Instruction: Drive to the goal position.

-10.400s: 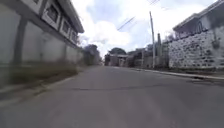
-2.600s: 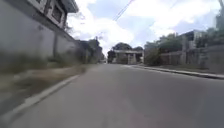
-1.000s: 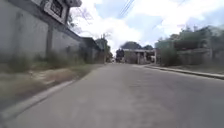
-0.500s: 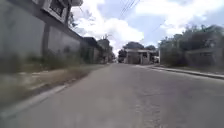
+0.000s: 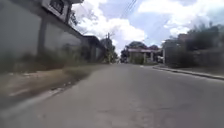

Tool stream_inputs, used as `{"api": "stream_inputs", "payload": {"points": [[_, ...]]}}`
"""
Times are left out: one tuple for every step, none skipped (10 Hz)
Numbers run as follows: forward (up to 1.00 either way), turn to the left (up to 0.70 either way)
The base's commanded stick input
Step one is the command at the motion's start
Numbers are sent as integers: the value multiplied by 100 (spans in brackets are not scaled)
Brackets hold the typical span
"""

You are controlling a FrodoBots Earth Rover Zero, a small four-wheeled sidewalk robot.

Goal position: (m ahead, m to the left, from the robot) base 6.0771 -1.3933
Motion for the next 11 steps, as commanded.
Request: {"api": "stream_inputs", "payload": {"points": [[100,0],[100,0],[100,0],[100,0],[100,0],[100,0],[100,0],[100,0],[100,0],[100,0],[100,0]]}}
